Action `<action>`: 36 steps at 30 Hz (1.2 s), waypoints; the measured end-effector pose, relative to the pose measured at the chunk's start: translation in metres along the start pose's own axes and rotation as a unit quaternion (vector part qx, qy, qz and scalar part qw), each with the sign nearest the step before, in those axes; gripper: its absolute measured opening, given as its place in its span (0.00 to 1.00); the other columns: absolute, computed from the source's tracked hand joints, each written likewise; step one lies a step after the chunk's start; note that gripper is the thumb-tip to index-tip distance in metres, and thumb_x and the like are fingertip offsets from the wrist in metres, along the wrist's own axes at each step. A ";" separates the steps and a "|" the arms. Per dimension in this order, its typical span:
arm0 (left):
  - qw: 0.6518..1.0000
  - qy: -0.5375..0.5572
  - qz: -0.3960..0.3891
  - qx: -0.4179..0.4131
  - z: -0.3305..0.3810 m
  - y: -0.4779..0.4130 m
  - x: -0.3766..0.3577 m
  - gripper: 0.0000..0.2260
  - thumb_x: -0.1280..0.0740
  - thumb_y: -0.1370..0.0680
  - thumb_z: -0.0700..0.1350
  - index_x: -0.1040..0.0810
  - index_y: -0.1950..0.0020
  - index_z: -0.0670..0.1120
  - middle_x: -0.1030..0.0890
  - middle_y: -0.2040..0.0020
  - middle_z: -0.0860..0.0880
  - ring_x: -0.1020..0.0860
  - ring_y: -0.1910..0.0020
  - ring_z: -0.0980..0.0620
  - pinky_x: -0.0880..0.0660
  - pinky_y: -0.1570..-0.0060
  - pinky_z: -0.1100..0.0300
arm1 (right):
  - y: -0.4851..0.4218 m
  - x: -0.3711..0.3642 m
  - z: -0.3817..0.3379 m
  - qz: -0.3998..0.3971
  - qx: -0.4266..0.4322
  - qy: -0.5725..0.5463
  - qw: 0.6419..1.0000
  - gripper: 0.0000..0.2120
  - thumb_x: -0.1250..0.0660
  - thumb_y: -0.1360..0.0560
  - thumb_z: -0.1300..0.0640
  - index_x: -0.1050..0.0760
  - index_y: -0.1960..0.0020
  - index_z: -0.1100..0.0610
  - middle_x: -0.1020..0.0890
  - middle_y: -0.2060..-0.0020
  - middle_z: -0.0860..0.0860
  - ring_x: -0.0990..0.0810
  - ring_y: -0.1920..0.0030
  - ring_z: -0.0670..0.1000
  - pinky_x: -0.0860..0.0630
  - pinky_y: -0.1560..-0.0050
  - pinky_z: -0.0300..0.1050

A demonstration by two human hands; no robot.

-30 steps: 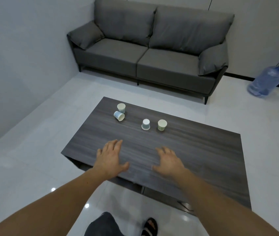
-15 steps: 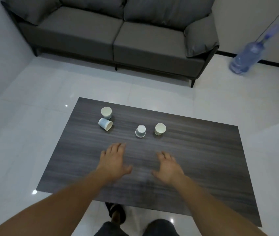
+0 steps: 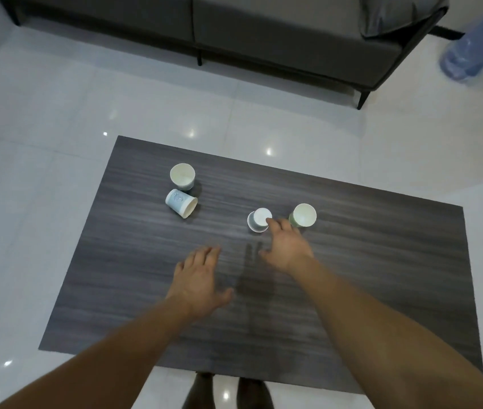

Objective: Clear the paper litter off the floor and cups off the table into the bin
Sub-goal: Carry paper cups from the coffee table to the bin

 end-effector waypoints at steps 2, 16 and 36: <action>1.000 0.007 0.001 0.005 -0.006 -0.016 -0.009 0.42 0.34 0.29 0.64 0.50 0.22 0.51 0.43 0.25 0.51 0.44 0.26 0.50 0.43 0.28 0.49 | -0.031 -0.002 -0.005 0.011 0.009 0.018 1.000 0.35 0.34 0.24 0.46 0.47 0.23 0.50 0.40 0.28 0.53 0.35 0.31 0.59 0.29 0.38 0.55; 0.993 0.120 0.012 0.004 0.002 -0.085 -0.035 0.43 0.30 0.30 0.59 0.49 0.23 0.50 0.42 0.25 0.50 0.44 0.26 0.50 0.43 0.29 0.52 | -0.101 -0.034 0.017 0.001 0.036 -0.065 0.997 0.27 0.31 0.27 0.51 0.33 0.31 0.53 0.29 0.37 0.55 0.25 0.40 0.59 0.28 0.42 0.49; 0.979 0.201 0.018 0.002 0.032 -0.084 -0.043 0.29 0.24 0.34 0.51 0.28 0.36 0.46 0.27 0.44 0.48 0.25 0.46 0.49 0.29 0.46 0.59 | -0.110 0.006 0.112 0.069 0.019 0.066 0.995 0.41 0.30 0.28 0.40 0.48 0.22 0.45 0.46 0.24 0.53 0.47 0.25 0.60 0.35 0.31 0.63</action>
Point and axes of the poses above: each hand's wrist, its own y-axis away from the middle knuckle, its own x-axis out of the back of the hand, z = x × y, the point moved 7 cm from there along -y, towards the middle knuckle
